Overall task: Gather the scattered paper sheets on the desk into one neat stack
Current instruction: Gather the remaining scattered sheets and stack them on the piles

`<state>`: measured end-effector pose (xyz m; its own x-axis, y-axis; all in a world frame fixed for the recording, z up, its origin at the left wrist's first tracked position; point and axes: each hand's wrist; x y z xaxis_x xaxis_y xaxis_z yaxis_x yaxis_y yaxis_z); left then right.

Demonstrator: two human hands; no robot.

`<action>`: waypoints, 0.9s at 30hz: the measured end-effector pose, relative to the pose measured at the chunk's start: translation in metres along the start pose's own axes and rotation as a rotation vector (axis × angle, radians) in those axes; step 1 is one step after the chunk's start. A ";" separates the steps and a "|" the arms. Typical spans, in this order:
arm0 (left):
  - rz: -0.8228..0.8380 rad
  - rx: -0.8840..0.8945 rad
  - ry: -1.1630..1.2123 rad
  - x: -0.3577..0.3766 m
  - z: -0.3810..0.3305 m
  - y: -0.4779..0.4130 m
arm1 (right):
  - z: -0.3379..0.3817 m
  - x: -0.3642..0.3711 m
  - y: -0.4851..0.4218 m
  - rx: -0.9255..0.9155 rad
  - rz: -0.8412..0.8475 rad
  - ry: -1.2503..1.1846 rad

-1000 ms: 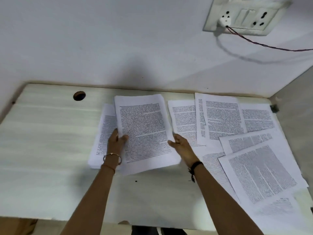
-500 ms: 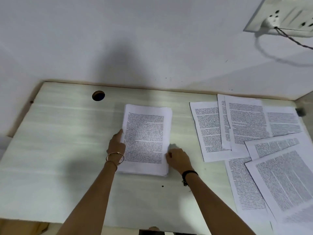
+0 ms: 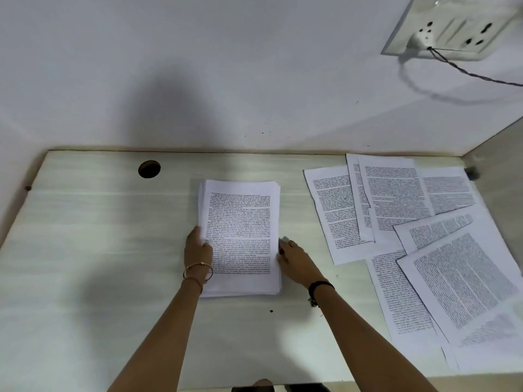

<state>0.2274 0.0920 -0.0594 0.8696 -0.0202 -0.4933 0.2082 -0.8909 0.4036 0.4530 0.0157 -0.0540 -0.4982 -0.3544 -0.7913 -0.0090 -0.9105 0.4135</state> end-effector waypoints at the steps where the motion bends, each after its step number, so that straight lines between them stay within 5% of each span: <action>1: -0.067 0.031 0.010 0.003 -0.003 0.004 | -0.004 -0.002 0.000 -0.010 -0.006 -0.016; 5: -0.153 0.225 -0.021 0.035 -0.030 0.024 | -0.020 -0.023 0.003 0.082 -0.043 -0.106; 9: 0.006 0.252 0.031 0.082 -0.056 0.039 | -0.053 -0.037 0.007 0.170 -0.135 -0.137; 14: 0.403 0.070 0.200 0.149 -0.080 0.059 | -0.115 -0.061 0.026 0.285 -0.249 -0.152; 17: 0.500 -0.033 0.146 0.187 -0.088 0.065 | -0.160 -0.075 0.036 0.350 -0.340 -0.169; 23: 0.437 -0.153 0.257 0.236 -0.112 0.072 | -0.233 -0.110 0.039 0.381 -0.421 -0.156; 27: 0.316 -0.099 0.106 0.285 -0.141 0.061 | -0.297 -0.145 0.025 0.376 -0.453 -0.168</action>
<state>0.5513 0.0956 -0.0668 0.9386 -0.2361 -0.2516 -0.0405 -0.7997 0.5991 0.7825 -0.0191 -0.0628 -0.5027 0.1165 -0.8566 -0.5422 -0.8142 0.2074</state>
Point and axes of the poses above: each hand's wrist, its own y-axis away from the middle knuckle, its own x-axis out of the palm, z = x × y, and after that the axes turned 7 degrees about y, right-handed
